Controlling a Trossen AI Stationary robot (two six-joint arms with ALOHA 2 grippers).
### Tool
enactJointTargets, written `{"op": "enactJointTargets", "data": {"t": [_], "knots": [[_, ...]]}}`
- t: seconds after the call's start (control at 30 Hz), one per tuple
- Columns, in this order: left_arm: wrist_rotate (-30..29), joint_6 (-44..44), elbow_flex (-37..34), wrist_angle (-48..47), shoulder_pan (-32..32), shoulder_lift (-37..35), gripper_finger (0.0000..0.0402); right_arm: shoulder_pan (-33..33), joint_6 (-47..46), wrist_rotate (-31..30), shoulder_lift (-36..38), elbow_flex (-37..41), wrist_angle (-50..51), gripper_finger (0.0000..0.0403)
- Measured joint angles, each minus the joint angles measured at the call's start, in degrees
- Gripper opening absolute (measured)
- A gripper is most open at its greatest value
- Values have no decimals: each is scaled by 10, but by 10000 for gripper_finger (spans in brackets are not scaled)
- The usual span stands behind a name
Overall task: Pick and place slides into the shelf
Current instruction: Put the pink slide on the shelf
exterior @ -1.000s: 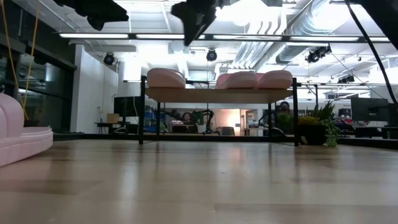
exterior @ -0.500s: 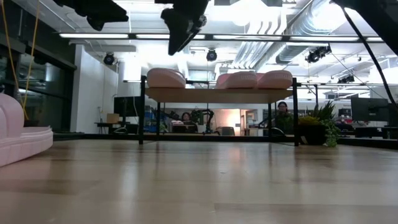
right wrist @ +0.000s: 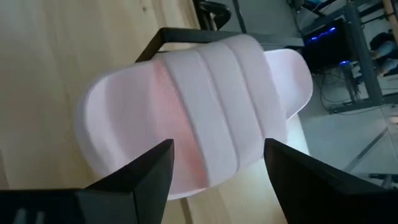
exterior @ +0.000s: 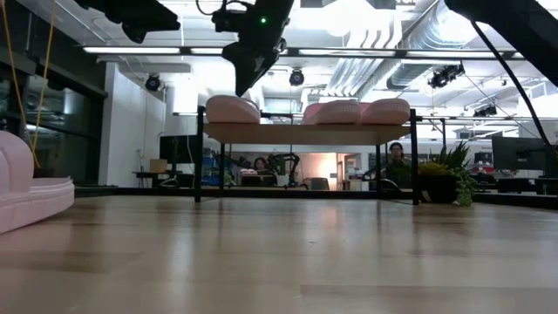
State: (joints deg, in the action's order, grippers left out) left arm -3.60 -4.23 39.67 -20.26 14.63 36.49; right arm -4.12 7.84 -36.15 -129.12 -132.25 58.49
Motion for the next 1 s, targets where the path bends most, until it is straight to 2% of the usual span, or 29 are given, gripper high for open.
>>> {"op": "enactJointTargets", "data": {"t": [0.3, 0.67, 0.8, 1.0], "knots": [[1, 0, 0, 1, 0, 0, 101, -4, 26, -5, -18, 0, -30, 240], [1, 1, 0, 4, 0, 0, 101, -5, 36, -69, -42, 0, -50, 233], [1, 1, 0, 4, 0, 0, 101, -7, 31, -74, -43, 0, -51, 194], [1, 1, 0, 4, 0, 0, 101, -7, 27, -74, -43, 0, -47, 96]]}}
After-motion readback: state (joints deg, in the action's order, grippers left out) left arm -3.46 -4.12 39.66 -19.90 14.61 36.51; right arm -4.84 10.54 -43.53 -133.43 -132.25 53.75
